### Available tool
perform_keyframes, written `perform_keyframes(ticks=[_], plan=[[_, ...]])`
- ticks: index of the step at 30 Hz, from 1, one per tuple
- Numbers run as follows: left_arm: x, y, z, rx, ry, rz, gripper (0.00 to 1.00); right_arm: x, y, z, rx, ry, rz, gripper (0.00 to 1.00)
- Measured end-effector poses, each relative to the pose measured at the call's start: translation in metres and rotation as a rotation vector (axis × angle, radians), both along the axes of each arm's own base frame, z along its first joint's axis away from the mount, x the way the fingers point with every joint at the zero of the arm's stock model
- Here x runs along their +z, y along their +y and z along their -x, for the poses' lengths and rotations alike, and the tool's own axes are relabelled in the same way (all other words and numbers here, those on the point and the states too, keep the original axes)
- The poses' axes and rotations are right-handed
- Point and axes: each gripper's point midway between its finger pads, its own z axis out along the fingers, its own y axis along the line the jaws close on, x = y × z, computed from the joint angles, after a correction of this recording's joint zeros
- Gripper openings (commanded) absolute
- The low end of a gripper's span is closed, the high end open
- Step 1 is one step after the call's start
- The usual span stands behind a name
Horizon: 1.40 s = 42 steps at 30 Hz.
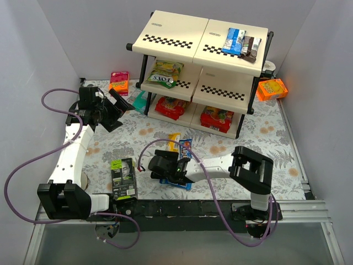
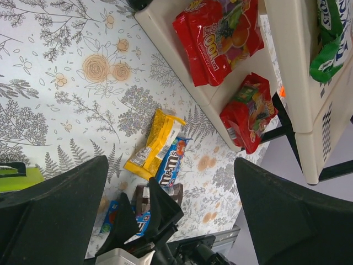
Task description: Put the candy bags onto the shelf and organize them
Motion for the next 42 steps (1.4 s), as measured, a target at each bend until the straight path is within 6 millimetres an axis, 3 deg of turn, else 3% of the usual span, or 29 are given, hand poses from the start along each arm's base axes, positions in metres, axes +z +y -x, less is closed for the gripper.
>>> perform_keyframes(ticks=[8,16,26,34,37,42], plan=[[-0.004,-0.005,-0.001,-0.023,0.020,0.024,0.98,0.000,0.011,-0.024,-0.041,-0.143,0.030,0.76],[-0.004,-0.008,0.000,-0.036,0.025,0.040,0.98,0.001,0.006,-0.037,-0.092,-0.234,0.076,0.77],[-0.010,-0.012,-0.001,-0.050,0.048,0.059,0.98,0.000,-0.011,-0.039,-0.159,-0.247,0.134,0.78],[-0.021,-0.016,-0.004,-0.059,0.093,0.081,0.98,-0.002,-0.011,-0.052,-0.225,-0.326,0.231,0.76],[-0.023,-0.017,-0.005,-0.062,0.101,0.090,0.98,-0.003,-0.011,-0.055,-0.243,-0.342,0.245,0.72],[-0.023,-0.018,-0.005,-0.064,0.105,0.097,0.98,-0.010,-0.016,-0.060,-0.269,-0.330,0.248,0.39]])
